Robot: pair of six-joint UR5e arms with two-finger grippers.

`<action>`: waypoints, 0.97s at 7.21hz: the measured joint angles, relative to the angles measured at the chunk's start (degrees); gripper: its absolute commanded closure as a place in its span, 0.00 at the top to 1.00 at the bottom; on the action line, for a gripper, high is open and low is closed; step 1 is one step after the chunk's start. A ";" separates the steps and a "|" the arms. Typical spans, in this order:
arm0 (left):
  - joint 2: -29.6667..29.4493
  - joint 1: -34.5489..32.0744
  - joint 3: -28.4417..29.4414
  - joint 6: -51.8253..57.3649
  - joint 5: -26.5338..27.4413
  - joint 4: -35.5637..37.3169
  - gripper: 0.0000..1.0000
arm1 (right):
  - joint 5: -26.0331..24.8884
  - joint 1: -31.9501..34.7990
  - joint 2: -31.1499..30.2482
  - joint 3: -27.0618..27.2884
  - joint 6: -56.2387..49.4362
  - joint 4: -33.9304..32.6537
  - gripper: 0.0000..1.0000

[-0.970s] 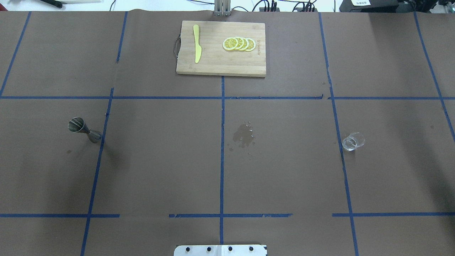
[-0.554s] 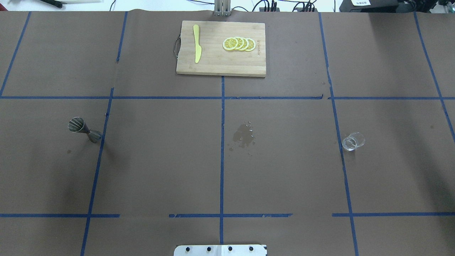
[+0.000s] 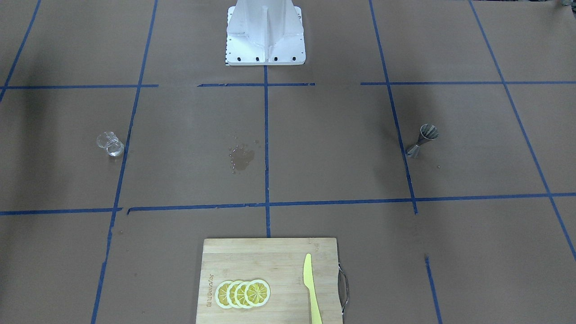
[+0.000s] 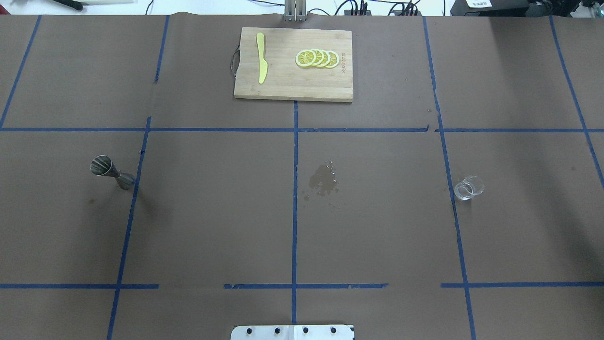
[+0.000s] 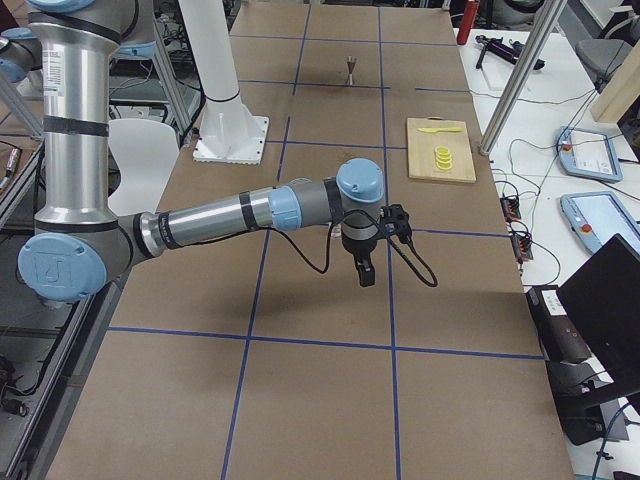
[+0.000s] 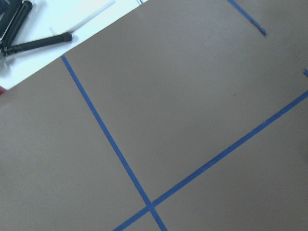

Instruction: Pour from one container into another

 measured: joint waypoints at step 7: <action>0.40 30.23 -6.24 -50.40 20.09 -29.21 1.00 | 0.80 0.19 -1.35 0.09 0.37 2.86 1.00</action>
